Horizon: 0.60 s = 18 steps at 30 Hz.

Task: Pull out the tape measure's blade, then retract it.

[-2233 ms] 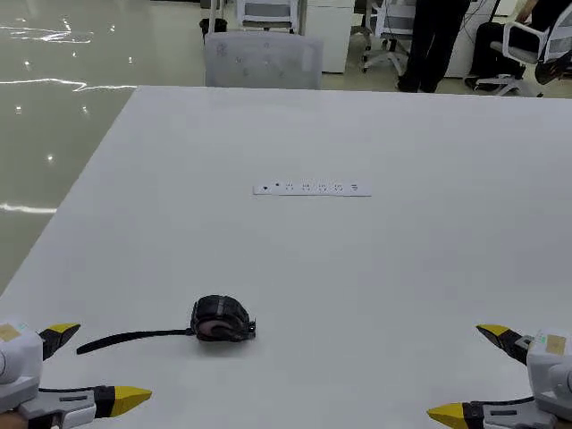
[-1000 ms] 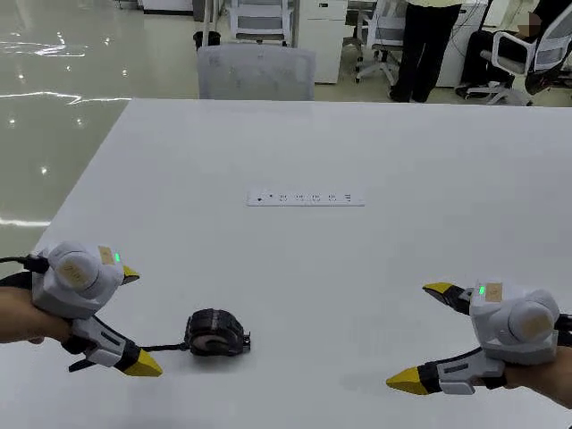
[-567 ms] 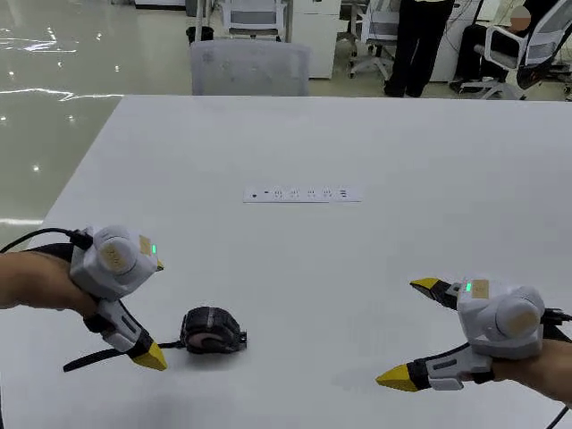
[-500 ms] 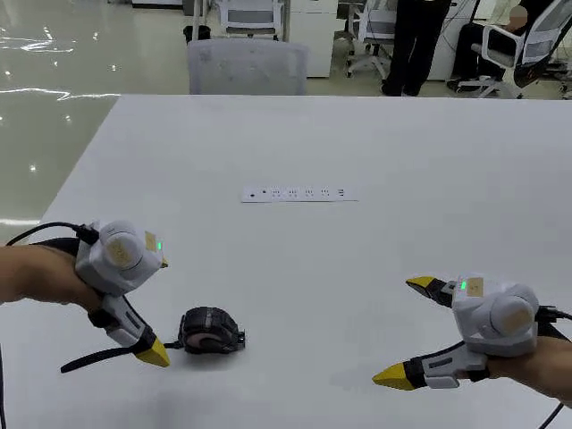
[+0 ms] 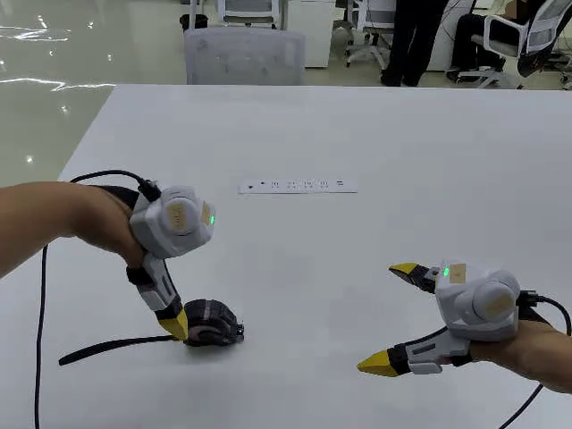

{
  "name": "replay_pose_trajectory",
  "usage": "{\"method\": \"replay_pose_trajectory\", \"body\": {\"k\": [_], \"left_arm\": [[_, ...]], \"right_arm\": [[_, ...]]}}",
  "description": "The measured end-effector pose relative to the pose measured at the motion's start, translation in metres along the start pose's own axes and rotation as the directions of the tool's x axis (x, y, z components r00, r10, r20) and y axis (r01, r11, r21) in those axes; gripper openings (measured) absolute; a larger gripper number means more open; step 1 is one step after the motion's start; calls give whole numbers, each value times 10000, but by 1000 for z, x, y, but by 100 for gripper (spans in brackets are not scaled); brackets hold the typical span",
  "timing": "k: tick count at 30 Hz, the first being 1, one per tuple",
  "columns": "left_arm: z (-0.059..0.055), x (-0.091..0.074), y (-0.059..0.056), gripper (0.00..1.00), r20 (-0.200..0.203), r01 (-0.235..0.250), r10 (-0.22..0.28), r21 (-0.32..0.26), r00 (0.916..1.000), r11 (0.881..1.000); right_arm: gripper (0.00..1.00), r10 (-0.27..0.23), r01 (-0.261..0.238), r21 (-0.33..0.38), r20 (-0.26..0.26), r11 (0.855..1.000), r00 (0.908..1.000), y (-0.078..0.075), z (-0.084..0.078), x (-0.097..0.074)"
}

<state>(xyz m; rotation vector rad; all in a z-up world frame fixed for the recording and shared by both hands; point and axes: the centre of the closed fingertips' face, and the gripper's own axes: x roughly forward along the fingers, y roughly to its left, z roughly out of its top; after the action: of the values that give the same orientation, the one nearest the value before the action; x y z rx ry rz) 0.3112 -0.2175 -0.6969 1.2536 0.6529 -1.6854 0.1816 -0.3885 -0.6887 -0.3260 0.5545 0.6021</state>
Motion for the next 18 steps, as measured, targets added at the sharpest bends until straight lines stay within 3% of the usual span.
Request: {"method": "replay_pose_trajectory", "body": {"k": [3,7,11,16,18], "left_arm": [[1,7,-2,94,-39,131,-131,-11,9999,9999],[-7,13,0,93,-261,162,-160,57,9995,9999],[-11,20,3,85,-288,-72,76,134,9996,9999],[-18,35,0,76,-426,76,-85,-203,9991,9998],[-20,42,-5,69,-417,226,-237,-256,9988,9994]], "right_arm": [[100,51,-51,-76,-2,10000,10000,1,0,5],[100,246,-247,-94,-17,9997,9997,4,2,12],[100,389,-389,-294,-11,9988,9992,6,5,20],[99,948,-903,-783,564,9928,9939,11,19,35],[100,1407,-1362,-991,394,9857,9893,16,19,45]]}}
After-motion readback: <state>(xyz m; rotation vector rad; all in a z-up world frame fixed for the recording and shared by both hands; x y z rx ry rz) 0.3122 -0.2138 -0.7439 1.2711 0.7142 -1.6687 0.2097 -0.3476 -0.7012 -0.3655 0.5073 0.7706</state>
